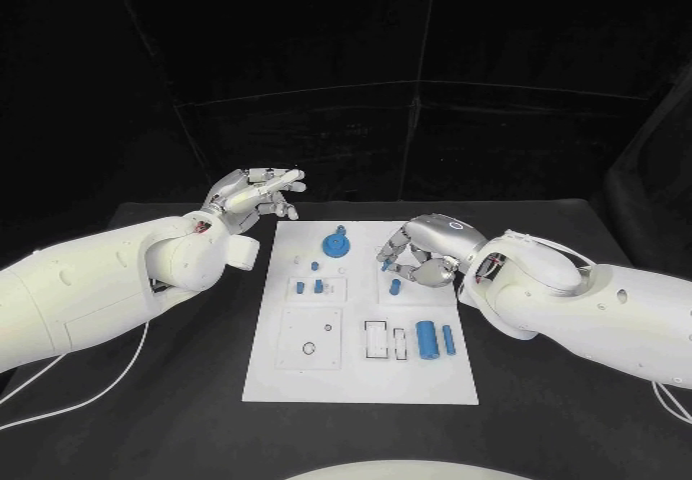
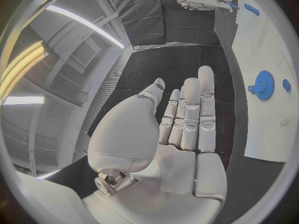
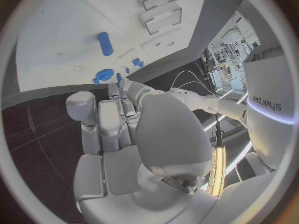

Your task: Assemble the parts on the task board

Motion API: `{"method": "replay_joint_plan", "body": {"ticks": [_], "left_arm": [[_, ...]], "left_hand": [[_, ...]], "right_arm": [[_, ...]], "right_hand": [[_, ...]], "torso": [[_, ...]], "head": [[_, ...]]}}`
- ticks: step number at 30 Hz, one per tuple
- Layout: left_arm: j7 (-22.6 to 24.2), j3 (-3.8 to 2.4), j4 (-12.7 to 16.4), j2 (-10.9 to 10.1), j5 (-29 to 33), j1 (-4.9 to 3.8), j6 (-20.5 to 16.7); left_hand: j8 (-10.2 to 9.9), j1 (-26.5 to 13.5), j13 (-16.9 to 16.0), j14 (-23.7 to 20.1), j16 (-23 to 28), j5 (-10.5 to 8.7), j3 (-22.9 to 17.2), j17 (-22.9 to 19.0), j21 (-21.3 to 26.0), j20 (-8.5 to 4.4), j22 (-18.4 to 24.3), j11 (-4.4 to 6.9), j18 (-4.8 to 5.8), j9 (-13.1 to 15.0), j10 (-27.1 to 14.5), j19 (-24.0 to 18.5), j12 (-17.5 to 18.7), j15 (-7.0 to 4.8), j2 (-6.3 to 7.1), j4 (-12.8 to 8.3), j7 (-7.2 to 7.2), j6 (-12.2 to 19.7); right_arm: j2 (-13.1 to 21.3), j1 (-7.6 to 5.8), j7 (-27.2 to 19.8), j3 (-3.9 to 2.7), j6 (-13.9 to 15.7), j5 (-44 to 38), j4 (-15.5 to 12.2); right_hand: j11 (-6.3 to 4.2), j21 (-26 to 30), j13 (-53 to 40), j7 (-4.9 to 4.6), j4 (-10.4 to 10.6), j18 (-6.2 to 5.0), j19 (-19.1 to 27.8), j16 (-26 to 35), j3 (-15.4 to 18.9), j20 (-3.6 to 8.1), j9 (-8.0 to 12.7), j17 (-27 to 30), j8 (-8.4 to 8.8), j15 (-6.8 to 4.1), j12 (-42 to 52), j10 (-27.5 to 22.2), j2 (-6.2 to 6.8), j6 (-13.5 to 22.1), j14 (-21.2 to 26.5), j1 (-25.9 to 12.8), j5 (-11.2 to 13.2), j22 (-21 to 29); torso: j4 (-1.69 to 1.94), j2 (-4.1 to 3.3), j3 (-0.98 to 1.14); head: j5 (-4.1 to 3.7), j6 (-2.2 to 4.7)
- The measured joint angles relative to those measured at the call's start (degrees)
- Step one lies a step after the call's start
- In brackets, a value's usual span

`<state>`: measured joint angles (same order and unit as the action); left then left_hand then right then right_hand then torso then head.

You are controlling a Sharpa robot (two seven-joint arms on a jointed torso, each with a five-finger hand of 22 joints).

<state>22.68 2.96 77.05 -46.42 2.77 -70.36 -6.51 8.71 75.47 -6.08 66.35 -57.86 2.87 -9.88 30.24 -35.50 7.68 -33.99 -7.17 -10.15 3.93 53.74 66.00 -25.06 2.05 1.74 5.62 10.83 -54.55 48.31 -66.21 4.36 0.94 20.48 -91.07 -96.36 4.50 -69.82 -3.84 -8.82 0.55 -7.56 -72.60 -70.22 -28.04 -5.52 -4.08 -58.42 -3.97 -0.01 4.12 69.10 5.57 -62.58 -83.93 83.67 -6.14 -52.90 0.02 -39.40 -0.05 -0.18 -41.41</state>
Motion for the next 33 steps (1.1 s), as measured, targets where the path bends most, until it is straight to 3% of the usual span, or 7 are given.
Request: {"method": "replay_joint_plan", "body": {"ticks": [5, 7, 10, 17, 23, 33], "left_arm": [[0.01, 0.0, 0.06, 0.23, 0.0, 0.0, -0.01], [0.01, 0.0, 0.06, 0.4, 0.0, 0.0, -0.01], [0.02, 0.0, 0.08, 0.51, 0.0, 0.02, -0.02], [0.02, 0.0, 0.1, 0.74, 0.0, 0.03, -0.04], [0.02, 0.0, 0.18, 0.91, 0.0, 0.03, -0.04], [0.02, 0.0, 0.15, 1.22, 0.0, 0.02, -0.04]], "left_hand": [[0.0, 0.0, 0.0, 0.0, 0.0, 0.0, -0.01, 0.0, 0.0, 0.13, 0.0, 0.0, 0.0, 0.0, 0.0, 0.13, 0.0, 0.0, 0.0, 0.0, 0.0, 0.0], [0.0, 0.0, 0.0, 0.0, 0.0, 0.0, -0.01, 0.0, 0.0, 0.2, 0.0, 0.0, 0.0, 0.0, 0.0, 0.2, 0.0, 0.0, 0.0, 0.0, 0.0, 0.0], [0.0, 0.0, 0.0, 0.0, 0.0, 0.0, -0.01, 0.01, 0.0, 0.2, -0.01, 0.0, 0.01, 0.0, 0.0, 0.2, 0.0, 0.0, 0.0, -0.01, 0.0, 0.0], [0.0, 0.0, 0.0, 0.0, 0.0, 0.0, -0.01, 0.01, 0.0, 0.2, -0.01, 0.0, 0.0, 0.0, 0.0, 0.21, 0.0, 0.0, 0.0, -0.01, 0.0, 0.0], [0.0, 0.0, 0.0, 0.0, 0.0, 0.0, -0.01, 0.01, 0.0, 0.2, -0.01, 0.0, 0.01, 0.0, 0.0, 0.2, 0.0, 0.0, 0.0, -0.01, 0.0, 0.0], [-0.01, 0.0, 0.0, 0.0, 0.0, 0.0, -0.02, -0.06, 0.0, 0.2, 0.07, 0.21, 0.01, 0.0, -0.2, 0.21, -0.23, 0.0, 0.0, -0.01, 0.0, 0.0]], "right_arm": [[-2.45, 0.04, -1.09, 0.0, 0.41, 1.05, -0.39], [-3.52, 0.31, -1.5, -0.01, 0.43, 1.26, -0.15], [-4.91, 1.84, -2.11, -0.04, 0.42, 1.31, 0.18], [-8.37, 4.68, -3.13, 0.05, 0.0, 0.81, 2.22], [-10.77, 6.27, -3.57, 0.07, -1.04, -0.47, 4.6], [-13.08, 7.44, -3.31, 0.06, -3.03, -3.09, 6.4]], "right_hand": [[0.0, 0.0, 0.0, 0.0, 0.16, 0.0, 0.0, 0.0, -0.17, 0.0, 0.0, -0.02, 0.0, 0.0, 0.0, 0.0, 0.0, 0.0, 0.0, 0.0, 0.0, -0.06], [0.0, 0.0, 0.01, 0.0, -0.08, 0.0, 0.0, 0.0, -0.41, 0.0, 0.0, -0.04, 0.0, 0.0, 0.0, 0.0, 0.0, 0.0, 0.0, 0.0, -0.31, -0.06], [0.0, 0.0, 0.02, 0.0, -0.09, 0.0, 0.0, 0.0, -0.42, 0.0, 0.0, -0.03, 0.0, 0.0, 0.0, 0.0, 0.0, 0.0, 0.0, 0.0, -0.35, -0.06], [0.0, 0.0, 0.02, 0.0, -0.09, 0.0, 0.0, 0.01, -0.42, 0.0, 0.0, -0.03, 0.0, 0.0, 0.0, 0.0, 0.0, 0.0, 0.0, 0.0, -0.35, -0.05], [0.01, 0.0, 0.02, 0.0, -0.31, 0.0, 0.0, 0.01, -0.64, 0.0, 0.0, -0.03, 0.0, 0.0, 0.0, -0.01, 0.22, 0.0, 0.0, -0.22, -0.35, -0.05], [0.16, 0.0, 0.01, -0.12, -0.32, 0.0, 0.0, -0.21, -0.64, 0.0, 0.0, -0.02, 0.0, 0.0, 0.0, -0.16, 0.41, 0.13, 0.0, -0.42, -0.35, -0.05]], "torso": [[0.0, -0.05, -0.03], [0.02, -0.06, -0.04], [0.05, -0.08, -0.07], [0.05, -0.1, -0.07], [0.12, -0.13, -0.07], [0.12, -0.13, -0.04]], "head": [[1.15, -0.43], [2.04, -0.68], [3.35, -1.1], [5.0, -1.83], [5.92, -2.27], [6.95, -2.8]]}}
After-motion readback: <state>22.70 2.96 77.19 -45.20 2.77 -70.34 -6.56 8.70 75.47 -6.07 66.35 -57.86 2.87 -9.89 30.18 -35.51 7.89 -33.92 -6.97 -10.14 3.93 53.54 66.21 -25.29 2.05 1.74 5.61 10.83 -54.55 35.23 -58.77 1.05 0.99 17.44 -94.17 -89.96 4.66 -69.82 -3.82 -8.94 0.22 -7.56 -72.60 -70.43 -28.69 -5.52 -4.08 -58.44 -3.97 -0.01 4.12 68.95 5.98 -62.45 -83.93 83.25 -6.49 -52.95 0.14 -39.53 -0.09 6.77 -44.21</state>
